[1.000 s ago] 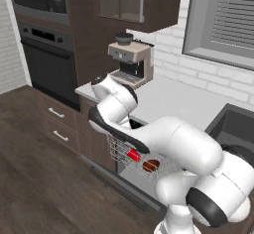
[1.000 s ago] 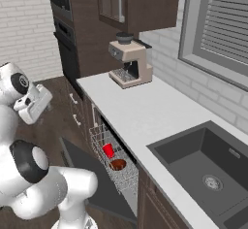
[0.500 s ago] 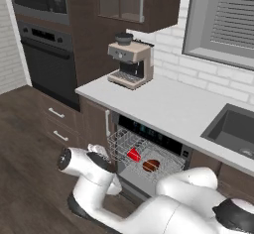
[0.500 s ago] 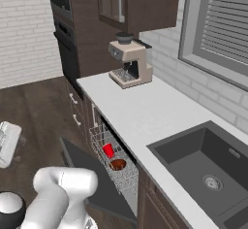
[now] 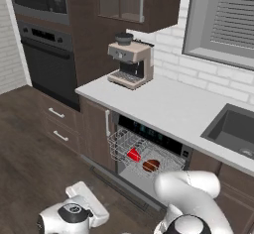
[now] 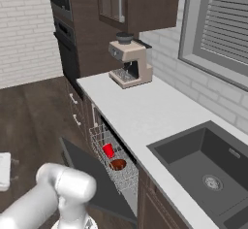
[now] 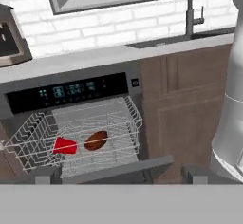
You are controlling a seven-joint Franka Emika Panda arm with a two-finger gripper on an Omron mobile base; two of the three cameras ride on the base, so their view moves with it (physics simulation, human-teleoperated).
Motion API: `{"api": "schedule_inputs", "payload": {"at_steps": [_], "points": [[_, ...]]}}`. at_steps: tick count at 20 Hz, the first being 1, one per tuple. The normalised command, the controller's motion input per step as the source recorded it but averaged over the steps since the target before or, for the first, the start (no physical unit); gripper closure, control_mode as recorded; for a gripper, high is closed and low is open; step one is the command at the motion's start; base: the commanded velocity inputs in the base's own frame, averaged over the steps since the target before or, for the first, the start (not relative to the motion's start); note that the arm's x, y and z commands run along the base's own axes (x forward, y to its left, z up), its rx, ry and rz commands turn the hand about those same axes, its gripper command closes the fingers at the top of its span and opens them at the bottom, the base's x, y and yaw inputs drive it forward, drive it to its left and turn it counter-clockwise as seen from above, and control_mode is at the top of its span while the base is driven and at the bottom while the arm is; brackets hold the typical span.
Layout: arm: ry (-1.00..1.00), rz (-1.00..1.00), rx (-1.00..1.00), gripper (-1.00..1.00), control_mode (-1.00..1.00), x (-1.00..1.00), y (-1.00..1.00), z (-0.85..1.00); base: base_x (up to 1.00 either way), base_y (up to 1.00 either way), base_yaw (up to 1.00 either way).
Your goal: Pick up the cup and bowl from the counter, place them in the dishwasher, and close the dishwasher door.
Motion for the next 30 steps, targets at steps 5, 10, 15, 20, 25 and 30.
{"api": "schedule_inputs", "payload": {"at_steps": [5,10,15,20,25,30], "points": [[0.05,-0.11,-0.19,-1.0,-1.0,0.74,0.05,-1.0,0.0,0.0,0.0],[0.0,-0.18,-0.08,-1.0,-1.0,0.62,-0.07,-1.0,0.0,0.0,0.0],[0.0,-0.16,-0.08,-1.0,-1.0,0.56,0.0,-1.0,0.0,0.0,0.0],[0.0,-0.07,-0.12,-1.0,-1.0,0.94,-0.06,-1.0,0.0,0.0,0.0],[-0.01,-0.03,-0.2,-1.0,-1.0,0.99,0.0,-1.0,0.0,0.0,0.0],[-0.07,-0.04,-0.17,-1.0,-1.0,0.73,0.0,-1.0,0.0,0.0,0.0]]}}
